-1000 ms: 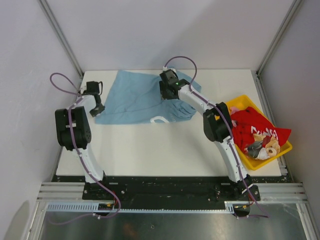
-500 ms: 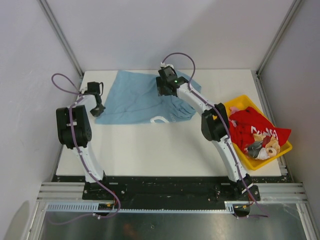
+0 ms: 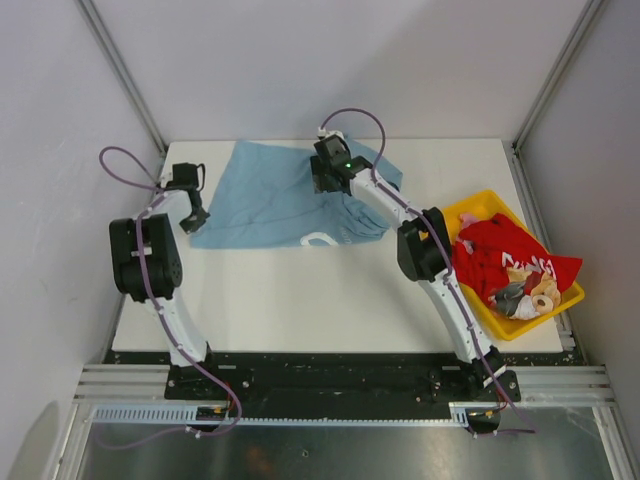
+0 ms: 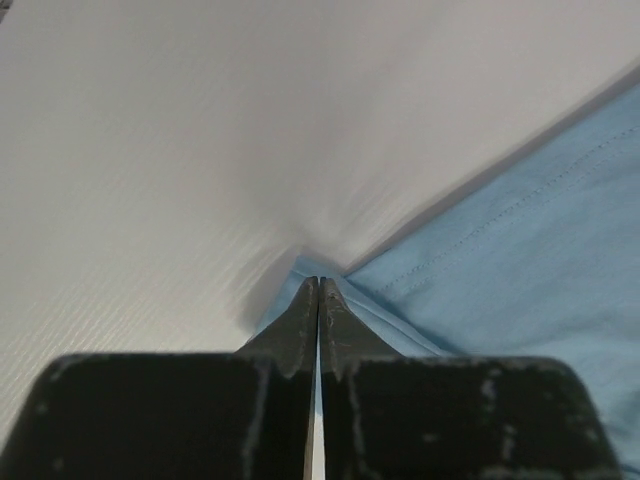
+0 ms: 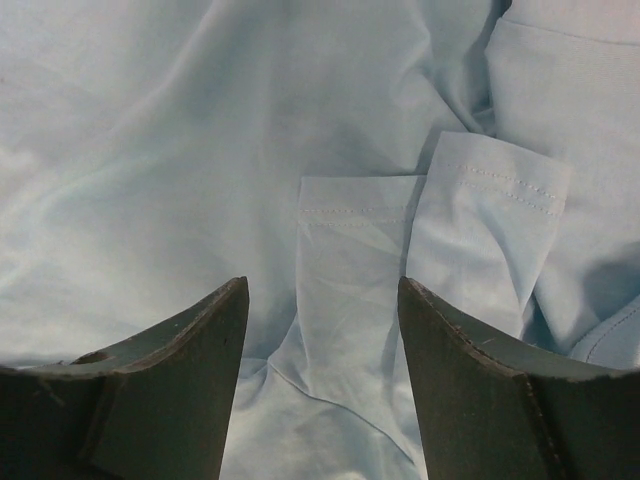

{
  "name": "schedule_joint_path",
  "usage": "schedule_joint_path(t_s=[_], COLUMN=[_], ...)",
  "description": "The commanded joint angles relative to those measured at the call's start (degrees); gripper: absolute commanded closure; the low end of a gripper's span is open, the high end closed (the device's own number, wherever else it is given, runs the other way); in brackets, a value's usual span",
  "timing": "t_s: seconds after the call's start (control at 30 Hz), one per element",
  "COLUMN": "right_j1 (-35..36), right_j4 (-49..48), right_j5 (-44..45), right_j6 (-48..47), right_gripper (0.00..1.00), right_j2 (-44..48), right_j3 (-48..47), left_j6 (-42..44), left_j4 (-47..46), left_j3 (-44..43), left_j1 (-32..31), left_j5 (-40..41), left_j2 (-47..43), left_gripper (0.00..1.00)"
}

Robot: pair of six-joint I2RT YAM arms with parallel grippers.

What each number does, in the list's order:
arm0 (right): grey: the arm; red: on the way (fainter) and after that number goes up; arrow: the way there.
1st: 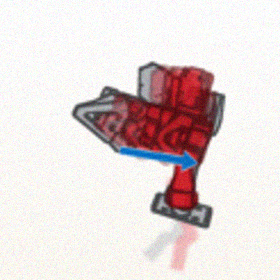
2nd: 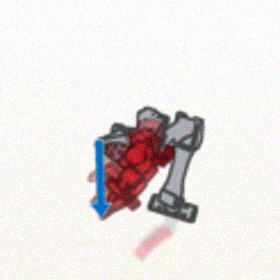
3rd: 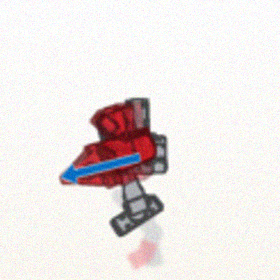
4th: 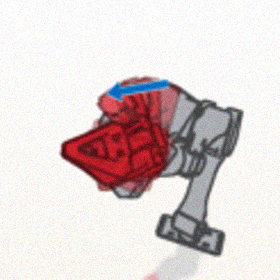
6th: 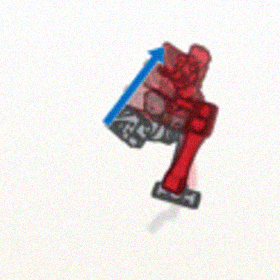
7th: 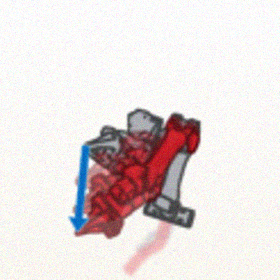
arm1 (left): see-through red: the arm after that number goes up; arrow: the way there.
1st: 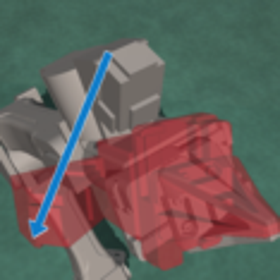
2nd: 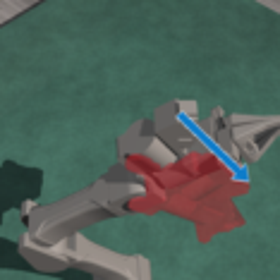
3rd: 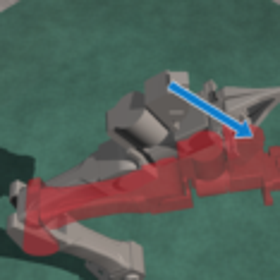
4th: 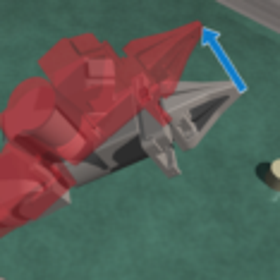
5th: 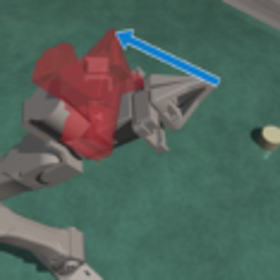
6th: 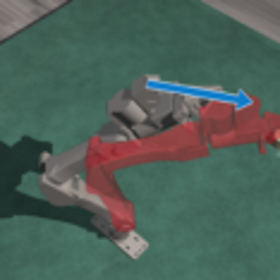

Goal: Fold and stack the t-shirts
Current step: Flatten out the tshirt

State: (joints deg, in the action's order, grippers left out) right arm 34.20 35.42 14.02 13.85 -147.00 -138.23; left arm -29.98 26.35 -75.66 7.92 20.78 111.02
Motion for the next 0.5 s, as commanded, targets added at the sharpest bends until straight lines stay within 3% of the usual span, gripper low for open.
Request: schedule_joint_path(t_s=[0.0,0.47], right_j1=[0.59,0.60], right_j4=[-2.60,-4.98], right_j5=[2.03,3.49], right_j6=[-0.99,0.36], right_gripper=[0.35,0.46], right_j2=[-1.48,-4.09], right_j3=[-3.49,-4.39], left_j6=[-1.22,-1.65], left_j4=[-0.44,-0.46], left_j3=[1.43,4.50], left_j1=[0.43,0.40], left_j5=[0.43,-0.63], left_j2=[-4.86,-9.79], left_gripper=[1.00,1.00])
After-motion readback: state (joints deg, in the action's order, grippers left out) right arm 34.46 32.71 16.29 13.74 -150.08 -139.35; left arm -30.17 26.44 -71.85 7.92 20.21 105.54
